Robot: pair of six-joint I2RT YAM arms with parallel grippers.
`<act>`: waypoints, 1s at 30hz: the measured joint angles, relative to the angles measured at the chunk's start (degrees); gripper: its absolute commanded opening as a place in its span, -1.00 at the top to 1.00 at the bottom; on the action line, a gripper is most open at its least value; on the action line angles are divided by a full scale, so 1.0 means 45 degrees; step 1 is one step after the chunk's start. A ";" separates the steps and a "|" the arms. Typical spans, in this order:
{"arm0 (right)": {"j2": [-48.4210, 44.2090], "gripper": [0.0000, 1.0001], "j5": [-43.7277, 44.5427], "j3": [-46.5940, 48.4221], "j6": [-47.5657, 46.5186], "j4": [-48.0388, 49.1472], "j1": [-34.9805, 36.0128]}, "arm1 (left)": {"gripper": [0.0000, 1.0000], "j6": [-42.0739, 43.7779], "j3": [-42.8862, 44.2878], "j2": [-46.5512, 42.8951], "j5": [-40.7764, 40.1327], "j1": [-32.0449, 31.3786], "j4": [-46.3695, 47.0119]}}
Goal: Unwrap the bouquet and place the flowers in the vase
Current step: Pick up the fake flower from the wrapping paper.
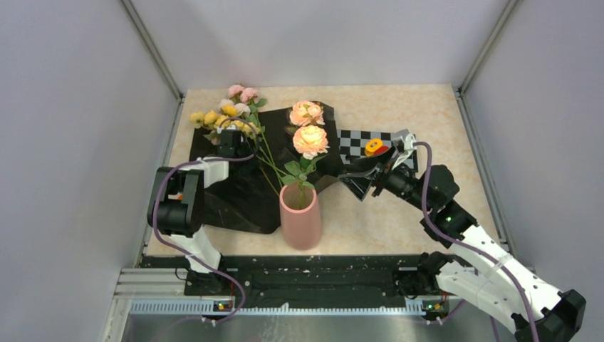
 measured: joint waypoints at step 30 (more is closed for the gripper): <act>0.0393 -0.59 -0.0393 -0.0301 0.0379 0.0937 0.0000 | 1.00 -0.0015 -0.1797 -0.3526 -0.0636 0.0117 0.0194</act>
